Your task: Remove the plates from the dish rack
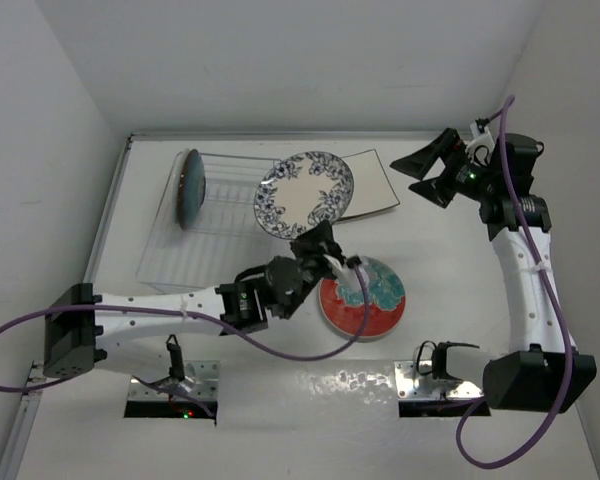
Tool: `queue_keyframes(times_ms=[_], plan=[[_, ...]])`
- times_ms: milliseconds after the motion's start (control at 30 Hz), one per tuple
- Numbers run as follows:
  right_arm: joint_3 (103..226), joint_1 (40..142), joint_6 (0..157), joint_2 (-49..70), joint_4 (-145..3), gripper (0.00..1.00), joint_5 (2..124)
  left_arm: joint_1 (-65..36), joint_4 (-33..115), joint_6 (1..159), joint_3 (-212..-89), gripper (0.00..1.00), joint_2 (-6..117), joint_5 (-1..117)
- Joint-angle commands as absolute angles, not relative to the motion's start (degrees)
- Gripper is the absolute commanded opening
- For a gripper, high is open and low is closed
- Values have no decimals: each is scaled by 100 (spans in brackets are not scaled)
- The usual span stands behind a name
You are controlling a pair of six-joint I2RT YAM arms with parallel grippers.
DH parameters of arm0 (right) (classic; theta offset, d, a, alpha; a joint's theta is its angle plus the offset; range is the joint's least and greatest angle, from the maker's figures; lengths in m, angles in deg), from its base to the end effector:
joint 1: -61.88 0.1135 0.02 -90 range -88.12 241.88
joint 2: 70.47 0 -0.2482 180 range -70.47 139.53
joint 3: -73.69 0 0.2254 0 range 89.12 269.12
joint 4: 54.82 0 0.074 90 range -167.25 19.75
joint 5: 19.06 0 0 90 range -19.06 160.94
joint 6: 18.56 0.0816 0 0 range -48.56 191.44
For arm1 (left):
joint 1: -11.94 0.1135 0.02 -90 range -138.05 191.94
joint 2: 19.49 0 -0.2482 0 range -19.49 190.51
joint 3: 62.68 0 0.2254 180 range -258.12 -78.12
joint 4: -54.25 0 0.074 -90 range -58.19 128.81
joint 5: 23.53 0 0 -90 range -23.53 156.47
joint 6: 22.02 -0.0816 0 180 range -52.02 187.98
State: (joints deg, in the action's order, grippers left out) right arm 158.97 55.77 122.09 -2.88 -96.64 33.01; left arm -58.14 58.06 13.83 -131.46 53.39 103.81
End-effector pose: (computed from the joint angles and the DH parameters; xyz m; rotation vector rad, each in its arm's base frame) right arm 0.2702 0.0215 0.3549 0.5684 2.0048 1.1462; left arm 0.1524 -0.2752 0.3339 1.0900 1.1473 0.2951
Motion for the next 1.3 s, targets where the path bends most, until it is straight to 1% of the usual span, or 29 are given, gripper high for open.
queue_keyframes(times_ms=[0,133,200,233,300,367,467,500,567,600,633,667,700,733,800,833,867,900,933,1000,1033,1100,1133,1200,1233,1267], plan=[[15882,5617,12303,-297,-9301,97,2630,-6345,7686,-530,-12954,0,5327,10883],[16066,5871,11761,-280,-9687,97,2690,-6689,7828,-936,-12891,0,5732,11146],[16049,6187,11278,-271,-10187,96,3057,-6821,7758,-998,-12944,0,5925,11252],[16014,6554,10953,-210,-10285,95,3156,-6926,7679,-981,-12962,0,6022,11261],[15970,6872,10697,-113,-10548,94,3331,-7014,7530,-972,-12927,0,6101,11278],[15830,6961,10511,-60,-10620,93,3428,-7172,7502,-989,-12848,0,6198,11287],[15558,6979,10387,-60,-10541,84,3570,-7313,7503,-894,-12725,0,6312,11305],[15487,6997,10387,-60,-10419,77,3526,-7331,7485,-858,-12707,0,6330,11296],[15373,7049,10326,-42,-10391,74,3517,-7384,7555,-814,-12681,0,6400,11305],[15329,7076,10299,-16,-10365,70,3517,-7401,7581,-814,-12681,0,6418,11305],[15294,7076,10282,-16,-10348,62,3508,-7419,7599,-788,-12672,0,6462,11314],[15215,7076,10247,-16,-10339,56,3482,-7427,7617,-787,-12672,0,6480,11314],[15162,7085,10229,-42,-10260,46,3438,-7428,7651,-796,-12681,0,6488,11331],[15109,7085,10229,-60,-10173,26,3377,-7428,7695,-779,-12672,0,6515,11340],[14881,7076,10325,-130,-9884,7,3192,-7428,7731,-735,-12707,0,6515,11384],[14828,7085,10334,-191,-9803,0,3166,-7436,7731,-665,-12725,1,6506,11410],[14714,7076,10378,-227,-9681,0,3157,-7436,7705,-629,-12734,6,6497,11454],[14643,7058,10413,-279,-9601,0,3217,-7436,7705,-612,-12734,14,6480,11481],[14573,7032,10439,-401,-9522,0,3279,-7436,7670,-551,-12725,36,6454,11516],[14327,6910,10606,-543,-9242,0,3445,-7436,7442,-428,-12742,51,6392,11603],[14248,6831,10667,-691,-9162,0,3464,-7445,7328,-262,-12742,63,6296,11630],[13950,6542,10948,-868,-8829,0,3438,-7480,6943,-68,-12751,69,6181,11683],[13722,6401,11062,-1043,-8662,0,3394,-7498,6766,151,-12769,75,6068,11692],[13571,5972,11362,-1202,-8441,0,3341,-7542,6029,433,-12865,77,5997,11735],[13544,5855,11371,-1272,-8484,0,3411,-7585,5652,835,-12935,80,5961,11718],[13527,5767,11328,-1334,-8562,0,3498,-7612,4639,1082,-13188,81,5979,11666]])
